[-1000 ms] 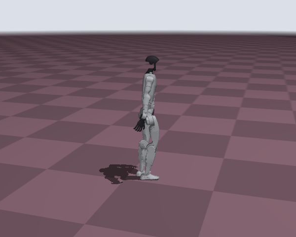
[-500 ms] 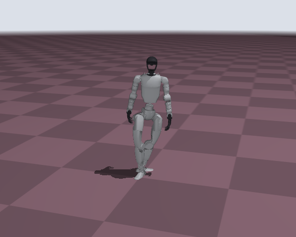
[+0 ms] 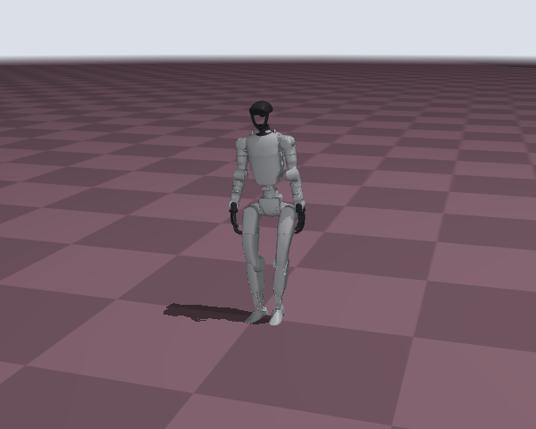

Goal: In place motions

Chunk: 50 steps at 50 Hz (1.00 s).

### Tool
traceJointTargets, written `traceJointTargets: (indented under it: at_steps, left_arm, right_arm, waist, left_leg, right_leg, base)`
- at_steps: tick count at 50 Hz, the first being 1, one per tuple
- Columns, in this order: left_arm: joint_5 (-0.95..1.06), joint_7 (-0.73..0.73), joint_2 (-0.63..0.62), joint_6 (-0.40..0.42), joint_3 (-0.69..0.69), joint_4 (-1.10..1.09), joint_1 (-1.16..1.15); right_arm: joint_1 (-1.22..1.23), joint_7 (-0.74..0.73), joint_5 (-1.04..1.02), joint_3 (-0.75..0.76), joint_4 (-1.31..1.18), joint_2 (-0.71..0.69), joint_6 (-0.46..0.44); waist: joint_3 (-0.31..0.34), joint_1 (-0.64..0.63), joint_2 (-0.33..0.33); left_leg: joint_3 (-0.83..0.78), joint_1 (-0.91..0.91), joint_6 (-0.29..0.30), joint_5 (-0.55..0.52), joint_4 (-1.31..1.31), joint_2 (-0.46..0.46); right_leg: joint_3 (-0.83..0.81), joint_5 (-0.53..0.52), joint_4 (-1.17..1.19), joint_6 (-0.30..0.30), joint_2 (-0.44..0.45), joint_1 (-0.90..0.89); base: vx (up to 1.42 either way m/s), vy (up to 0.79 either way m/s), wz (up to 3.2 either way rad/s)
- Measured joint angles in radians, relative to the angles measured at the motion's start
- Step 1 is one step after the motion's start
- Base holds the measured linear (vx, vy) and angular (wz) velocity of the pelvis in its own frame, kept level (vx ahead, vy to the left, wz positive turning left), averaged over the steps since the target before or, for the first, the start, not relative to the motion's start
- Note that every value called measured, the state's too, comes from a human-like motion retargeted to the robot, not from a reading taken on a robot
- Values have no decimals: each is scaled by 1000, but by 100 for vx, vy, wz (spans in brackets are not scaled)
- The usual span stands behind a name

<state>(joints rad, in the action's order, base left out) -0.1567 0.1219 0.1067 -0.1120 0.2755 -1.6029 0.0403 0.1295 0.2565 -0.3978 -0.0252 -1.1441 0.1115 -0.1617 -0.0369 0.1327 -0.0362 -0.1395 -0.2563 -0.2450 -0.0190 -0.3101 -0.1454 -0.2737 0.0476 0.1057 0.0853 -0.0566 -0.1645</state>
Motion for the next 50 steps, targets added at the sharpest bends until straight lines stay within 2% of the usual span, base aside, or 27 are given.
traceJointTargets:
  at_steps: [2,3,7,13,15,18,27,30,34,37,40,43,46,48,50]
  left_arm:
    - [5,-4,4,0,-8,2,-6]
    - [8,-3,7,0,-16,4,-7]
    - [12,4,5,-11,-13,0,-6]
    - [24,5,-13,-6,-18,42,34]
    - [25,15,-23,-1,-31,59,34]
    - [33,34,-25,6,-76,68,44]
    - [1,79,15,-13,-143,61,51]
    - [-16,85,25,-26,-131,35,42]
    - [-37,79,29,-35,-100,15,19]
    - [-44,72,30,-35,-61,8,-3]
    - [-54,63,32,-35,-22,-4,-24]
    - [-58,60,44,-40,-10,-21,-33]
    - [-67,54,66,-46,-14,-31,-26]
    - [-77,44,80,-50,-20,-31,-17]
    - [-83,33,91,-54,-24,-26,-4]
  right_arm:
    - [-6,-8,25,-7,28,-12,11]
    - [-12,-9,36,-8,34,-15,16]
    - [-42,14,5,-17,-1,-13,20]
    - [-94,-42,-14,30,-212,21,-20]
    - [-108,-38,-32,60,-308,37,-59]
    - [-143,-54,-39,100,-386,54,-118]
    - [-167,-72,-75,90,-359,53,-104]
    - [-141,-53,-82,67,-313,34,-92]
    - [-112,-38,-71,30,-243,6,-73]
    - [-92,-48,-84,-11,-211,-9,-61]
    - [-77,-58,-113,-41,-207,-14,-49]
    - [-76,-69,-109,-42,-218,-16,-52]
    - [-76,-76,-61,-17,-253,-14,-56]
    - [-79,-80,-14,11,-283,-10,-60]
    - [-85,-84,39,45,-312,-3,-64]
  waist:
    - [10,-16,-17]
    - [9,-14,-19]
    - [-23,52,-35]
    - [-14,67,-12]
    - [-34,72,-12]
    - [-30,75,-15]
    - [-7,190,-33]
    - [-1,218,-42]
    - [11,306,-68]
    - [7,297,-73]
    - [-15,218,-68]
    - [-28,233,-64]
    - [-26,245,-54]
    - [-23,261,-50]
    - [-16,281,-44]
  left_leg:
    - [75,21,17,-63,103,-23]
    - [66,31,-8,-118,135,-10]
    - [-134,84,4,-100,179,69]
    - [-111,133,13,-117,224,56]
    - [-113,131,15,-119,234,54]
    - [-133,137,15,-120,246,60]
    - [-287,146,13,-84,273,120]
    - [-393,157,15,-57,287,149]
    - [-492,173,28,-33,319,180]
    - [-627,197,46,-9,349,192]
    - [-804,223,75,25,365,203]
    - [-882,231,93,56,350,210]
    - [-945,251,114,82,329,219]
    - [-961,261,126,93,316,224]
    - [-972,275,136,103,306,222]
  right_leg:
    - [17,5,-2,11,49,24]
    - [17,9,-7,15,65,39]
    - [-5,41,5,0,84,61]
    - [-23,73,27,-18,83,98]
    - [-37,82,37,-26,78,87]
    - [-34,92,51,-37,80,80]
    - [36,127,119,-34,102,-14]
    - [-54,162,117,-34,78,-16]
    - [-377,193,83,-40,27,31]
    - [-549,216,64,-64,-1,79]
    - [-601,232,77,-84,-21,81]
    - [-626,236,51,-114,-13,75]
    - [-562,227,42,-107,-5,50]
    - [-482,202,53,-98,-2,21]
    - [-441,109,49,-87,-4,12]
  base:
    - [19,-5,-75]
    - [26,-12,-3]
    - [26,-2,38]
    - [14,1,19]
    - [17,0,29]
    - [3,0,6]
    - [-10,-5,-103]
    - [-25,-8,-267]
    - [-26,-8,-229]
    - [-23,-5,-352]
    - [-20,-12,-403]
    - [-17,-15,-243]
    - [-13,-15,-185]
    - [-9,-19,-121]
    - [-5,-11,-80]
